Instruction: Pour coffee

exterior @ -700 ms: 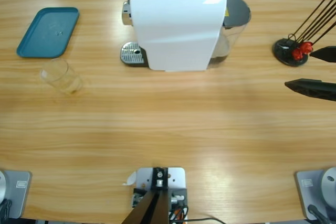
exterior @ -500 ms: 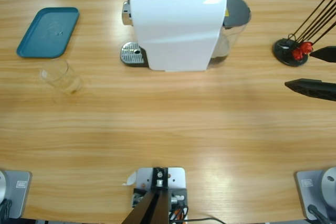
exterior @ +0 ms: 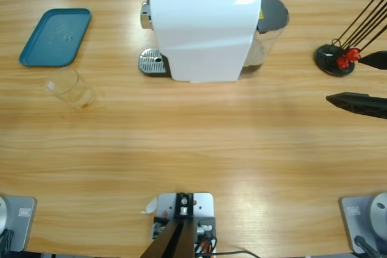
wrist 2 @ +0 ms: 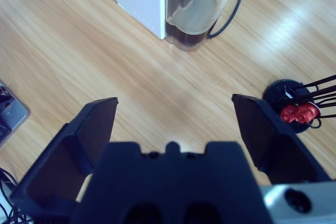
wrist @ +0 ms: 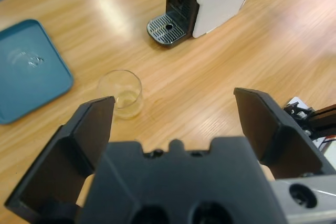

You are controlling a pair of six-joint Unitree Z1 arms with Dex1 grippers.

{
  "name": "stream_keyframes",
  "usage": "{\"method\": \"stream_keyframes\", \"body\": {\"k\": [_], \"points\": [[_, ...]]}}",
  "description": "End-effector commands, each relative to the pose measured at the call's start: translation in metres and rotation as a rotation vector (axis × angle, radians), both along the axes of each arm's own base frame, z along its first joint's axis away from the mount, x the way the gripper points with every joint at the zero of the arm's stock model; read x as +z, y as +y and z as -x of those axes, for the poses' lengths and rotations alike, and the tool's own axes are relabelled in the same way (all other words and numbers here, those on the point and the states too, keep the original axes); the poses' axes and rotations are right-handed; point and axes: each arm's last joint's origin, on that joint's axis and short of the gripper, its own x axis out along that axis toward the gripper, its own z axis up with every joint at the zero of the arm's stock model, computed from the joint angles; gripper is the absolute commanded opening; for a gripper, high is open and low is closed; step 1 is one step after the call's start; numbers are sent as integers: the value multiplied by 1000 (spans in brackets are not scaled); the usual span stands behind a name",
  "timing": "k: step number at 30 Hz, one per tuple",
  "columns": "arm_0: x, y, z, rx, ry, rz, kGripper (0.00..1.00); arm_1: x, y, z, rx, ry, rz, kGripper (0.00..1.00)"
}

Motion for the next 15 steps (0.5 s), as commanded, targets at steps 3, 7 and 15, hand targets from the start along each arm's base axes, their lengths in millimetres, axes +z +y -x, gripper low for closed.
{"method": "stream_keyframes", "body": {"k": [3, 7, 15], "points": [[54, -16, -67, 116, 156, 178, 982, -3, -1, 3, -1, -1, -3, 1000], [70, -31, -109, 153, 278, 273, 987, -3, -2, 4, -4, -4, -5, 1000], [64, -75, -182, 128, 514, 354, 987, -3, -2, 5, -2, -6, -7, 1000]]}}
